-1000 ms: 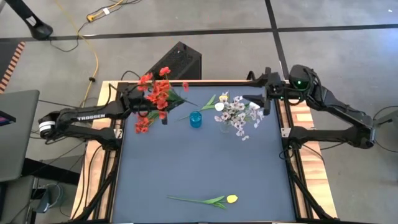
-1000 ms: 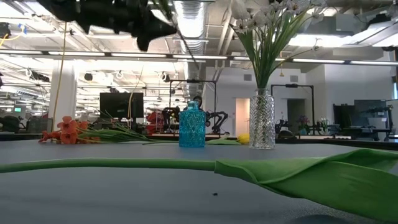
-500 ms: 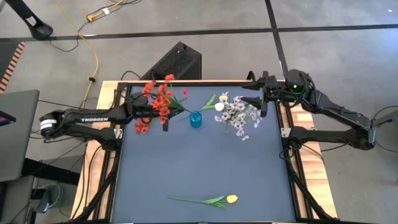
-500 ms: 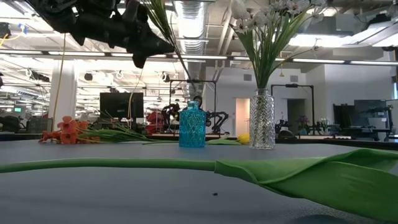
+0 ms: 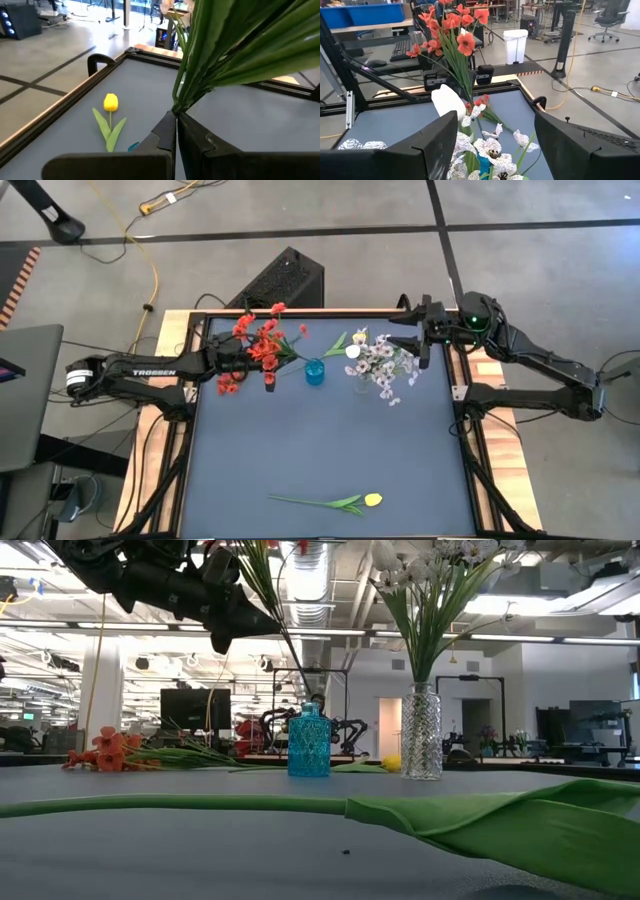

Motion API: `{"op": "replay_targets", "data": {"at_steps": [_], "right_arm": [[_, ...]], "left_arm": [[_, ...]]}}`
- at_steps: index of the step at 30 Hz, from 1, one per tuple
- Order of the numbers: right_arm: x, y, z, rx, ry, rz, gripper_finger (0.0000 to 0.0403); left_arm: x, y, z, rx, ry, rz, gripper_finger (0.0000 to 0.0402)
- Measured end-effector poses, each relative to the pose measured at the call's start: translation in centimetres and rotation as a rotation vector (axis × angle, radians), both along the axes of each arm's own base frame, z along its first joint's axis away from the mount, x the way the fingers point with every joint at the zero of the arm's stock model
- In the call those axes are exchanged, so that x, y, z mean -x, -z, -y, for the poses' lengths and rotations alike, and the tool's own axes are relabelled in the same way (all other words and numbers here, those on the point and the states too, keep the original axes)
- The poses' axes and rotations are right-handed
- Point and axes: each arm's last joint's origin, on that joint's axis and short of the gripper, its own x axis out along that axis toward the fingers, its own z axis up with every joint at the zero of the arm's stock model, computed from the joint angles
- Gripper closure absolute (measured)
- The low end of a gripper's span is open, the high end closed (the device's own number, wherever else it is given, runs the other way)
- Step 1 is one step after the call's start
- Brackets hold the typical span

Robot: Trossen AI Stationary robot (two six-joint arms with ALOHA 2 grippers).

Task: Sort flowers into vase by color
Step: Put the right orange flowers into the blue vase

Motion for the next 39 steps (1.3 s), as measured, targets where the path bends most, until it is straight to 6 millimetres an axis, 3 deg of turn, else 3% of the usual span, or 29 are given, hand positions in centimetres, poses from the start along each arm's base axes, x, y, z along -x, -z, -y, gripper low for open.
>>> {"op": "replay_targets", "data": {"at_steps": [9, 19, 31, 39], "right_arm": [[0.0, 0.0, 0.0, 0.003, -0.001, 0.0, 0.0111], [0.0, 0.0, 0.0, 0.004, -0.003, 0.003, 0.0111], [0.0, 0.0, 0.0, 0.004, -0.005, 0.003, 0.0111], [0.0, 0.0, 0.0, 0.007, -0.005, 0.003, 0.0111]], "left_arm": [[0.0, 0.1, 0.1, 0.004, -0.009, -0.01, 0.0402], [-1.7, 2.2, 0.0, 0.022, -0.015, -0.067, 0.0402], [-1.5, 2.4, -0.5, 0.065, -0.144, -0.066, 0.0402], [-1.2, 2.5, -1.5, 0.126, -0.119, -0.059, 0.0401]]}}
